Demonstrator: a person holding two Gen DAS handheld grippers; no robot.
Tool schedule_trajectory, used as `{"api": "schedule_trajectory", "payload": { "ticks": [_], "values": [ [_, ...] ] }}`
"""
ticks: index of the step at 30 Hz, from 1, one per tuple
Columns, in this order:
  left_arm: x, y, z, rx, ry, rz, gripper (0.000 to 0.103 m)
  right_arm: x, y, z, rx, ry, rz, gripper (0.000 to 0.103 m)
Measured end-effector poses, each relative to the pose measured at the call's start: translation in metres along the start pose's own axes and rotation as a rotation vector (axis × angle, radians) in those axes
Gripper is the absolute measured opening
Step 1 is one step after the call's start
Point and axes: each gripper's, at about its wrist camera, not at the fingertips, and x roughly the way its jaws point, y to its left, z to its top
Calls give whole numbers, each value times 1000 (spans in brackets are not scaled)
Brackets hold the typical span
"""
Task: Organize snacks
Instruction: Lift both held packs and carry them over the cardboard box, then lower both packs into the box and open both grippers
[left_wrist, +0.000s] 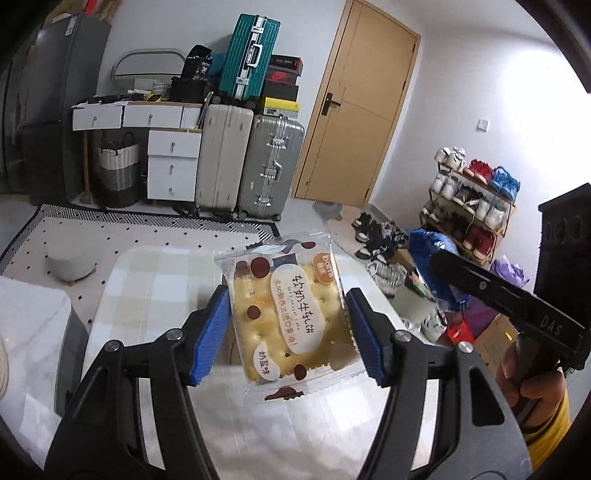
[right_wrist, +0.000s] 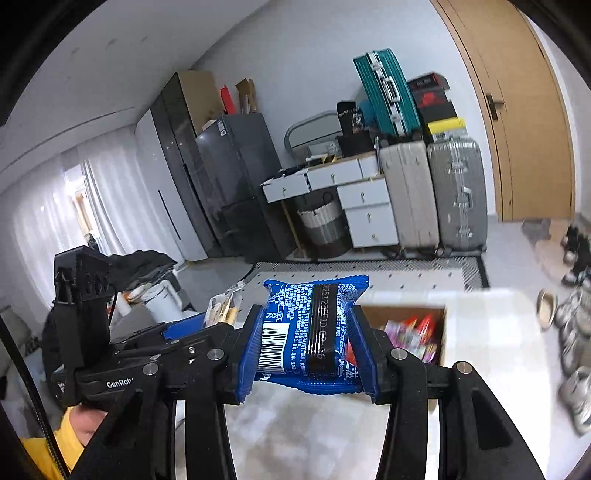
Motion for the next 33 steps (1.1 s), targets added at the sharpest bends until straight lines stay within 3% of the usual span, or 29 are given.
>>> {"api": "schedule_trajectory", "payload": {
  "ticks": [8,11,15,23,33],
  "values": [
    [44,15,64,-13,46,-10,61,26,-15,61,-49,8,-56,46],
    [85,17,77,-21,85,-19,61,45,-31,74,-39,32,-74,46],
    [139,26,83,-39,129,23,61,82,-60,86,-7,79,-97,46],
    [243,23,72,-30,219,41,61,156,-116,71,33,209,-142,46],
    [329,16,39,-5,348,59,61,213,-157,34,57,349,-154,46]
  ]
}}
